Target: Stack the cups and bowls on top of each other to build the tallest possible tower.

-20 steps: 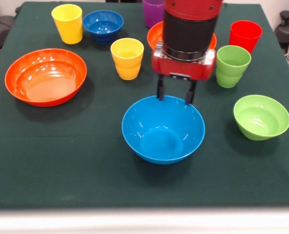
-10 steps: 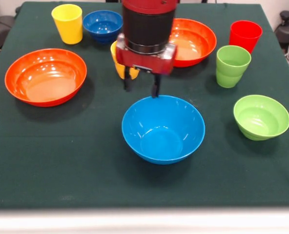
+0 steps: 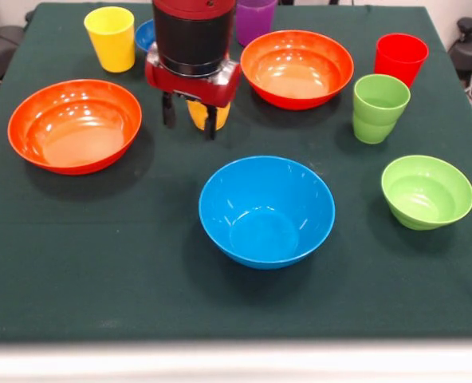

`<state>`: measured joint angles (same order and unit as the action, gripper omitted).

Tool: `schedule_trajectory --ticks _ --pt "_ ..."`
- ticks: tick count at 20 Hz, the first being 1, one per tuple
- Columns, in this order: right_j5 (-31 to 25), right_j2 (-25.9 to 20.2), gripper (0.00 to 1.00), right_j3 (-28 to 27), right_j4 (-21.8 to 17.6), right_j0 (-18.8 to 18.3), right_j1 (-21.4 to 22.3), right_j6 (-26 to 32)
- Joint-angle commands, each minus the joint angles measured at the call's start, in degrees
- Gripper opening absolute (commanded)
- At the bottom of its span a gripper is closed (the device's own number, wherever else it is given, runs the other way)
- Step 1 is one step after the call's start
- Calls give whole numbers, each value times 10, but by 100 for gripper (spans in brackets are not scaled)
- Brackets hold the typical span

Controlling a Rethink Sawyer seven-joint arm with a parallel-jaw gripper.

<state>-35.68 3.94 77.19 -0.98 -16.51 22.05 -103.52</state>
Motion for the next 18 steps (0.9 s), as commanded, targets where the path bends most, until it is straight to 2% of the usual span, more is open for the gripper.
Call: schedule_trajectory --ticks 1,5,12,18 --pt "51 -30 100 62 -80 -19 5 41" --pt "76 -37 100 78 -107 -37 7 43" --pt "127 -55 100 66 -151 -71 -30 45" --pt "124 -73 100 44 -175 -100 -46 60"
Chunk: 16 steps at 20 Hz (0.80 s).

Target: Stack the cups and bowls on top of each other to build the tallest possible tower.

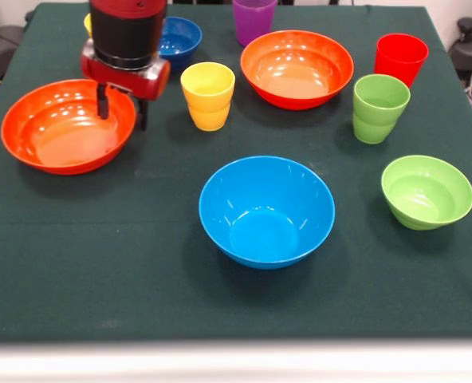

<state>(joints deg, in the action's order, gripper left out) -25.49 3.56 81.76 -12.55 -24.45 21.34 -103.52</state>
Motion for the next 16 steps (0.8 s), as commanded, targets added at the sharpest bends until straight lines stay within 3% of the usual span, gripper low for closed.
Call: schedule_trajectory --ticks 1,8,14,16 --pt "23 -72 100 -3 -61 -22 -42 59" --pt "55 -95 100 -16 -74 -49 -82 47" --pt "47 -102 100 -22 -79 -53 -84 45" --pt "58 -105 100 -25 -97 -54 -81 59"
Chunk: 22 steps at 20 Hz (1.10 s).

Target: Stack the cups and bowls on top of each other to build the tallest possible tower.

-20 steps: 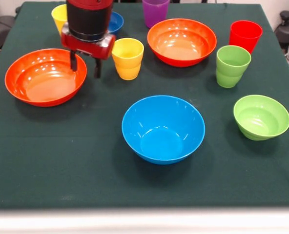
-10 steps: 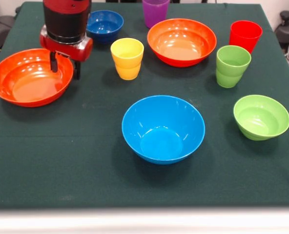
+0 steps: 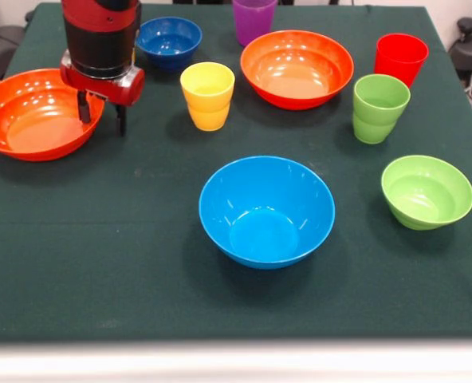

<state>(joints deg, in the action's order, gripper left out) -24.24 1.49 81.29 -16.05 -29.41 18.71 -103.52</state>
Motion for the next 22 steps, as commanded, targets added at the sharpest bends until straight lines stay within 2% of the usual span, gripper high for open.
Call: schedule_trajectory --ticks 1,6,13,22 --pt "41 -88 0 -23 -71 -5 -55 65" --pt "31 -124 0 -16 -81 -24 -49 94" --pt "-4 -117 0 -10 -70 -6 -24 54" --pt "-48 -123 0 -22 -55 10 -13 53"
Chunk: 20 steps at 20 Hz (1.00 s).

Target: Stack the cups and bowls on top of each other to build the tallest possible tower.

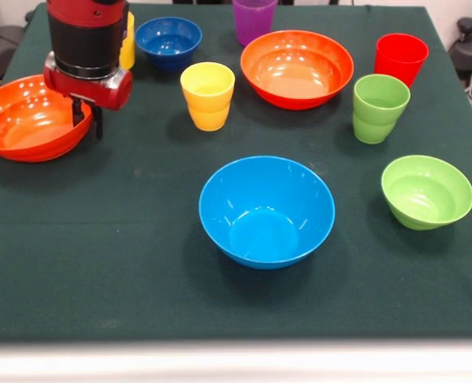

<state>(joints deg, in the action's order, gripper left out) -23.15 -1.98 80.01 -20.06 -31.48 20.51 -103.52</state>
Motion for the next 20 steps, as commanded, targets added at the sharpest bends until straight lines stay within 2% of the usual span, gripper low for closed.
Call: schedule_trajectory --ticks 1,10,20 --pt "-58 -87 0 -9 -15 34 -30 51" --pt "-66 -84 0 -19 -10 59 -19 41" --pt "-96 -65 0 -38 1 112 3 19"
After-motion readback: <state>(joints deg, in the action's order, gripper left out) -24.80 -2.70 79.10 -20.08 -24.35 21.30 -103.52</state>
